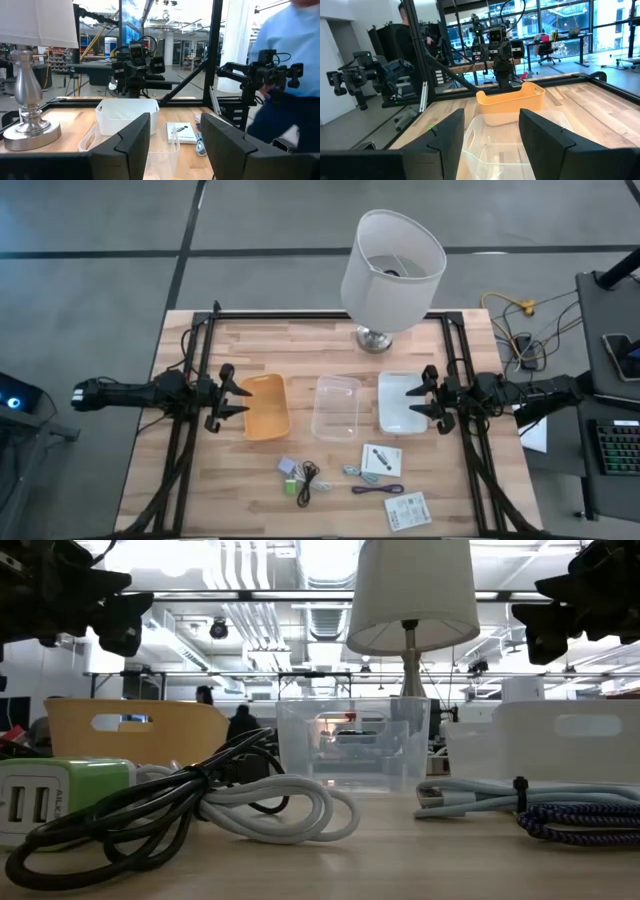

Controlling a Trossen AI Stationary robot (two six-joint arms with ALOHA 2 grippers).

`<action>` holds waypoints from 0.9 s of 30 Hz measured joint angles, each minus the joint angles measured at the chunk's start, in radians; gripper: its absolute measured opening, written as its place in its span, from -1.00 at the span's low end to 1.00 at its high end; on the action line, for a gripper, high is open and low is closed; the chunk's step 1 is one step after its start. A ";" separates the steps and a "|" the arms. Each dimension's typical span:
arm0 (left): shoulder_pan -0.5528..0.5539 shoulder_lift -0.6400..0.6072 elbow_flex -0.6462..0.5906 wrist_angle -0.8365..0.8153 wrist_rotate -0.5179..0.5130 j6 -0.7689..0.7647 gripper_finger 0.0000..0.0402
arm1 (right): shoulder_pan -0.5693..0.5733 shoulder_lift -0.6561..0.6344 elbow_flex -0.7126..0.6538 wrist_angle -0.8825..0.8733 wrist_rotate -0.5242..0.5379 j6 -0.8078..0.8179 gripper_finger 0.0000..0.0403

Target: Pick and place items into bin

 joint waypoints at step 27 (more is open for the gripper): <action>0.000 0.000 0.000 0.001 0.000 0.000 -0.20 | 0.002 0.428 0.495 -0.366 0.080 0.186 -0.13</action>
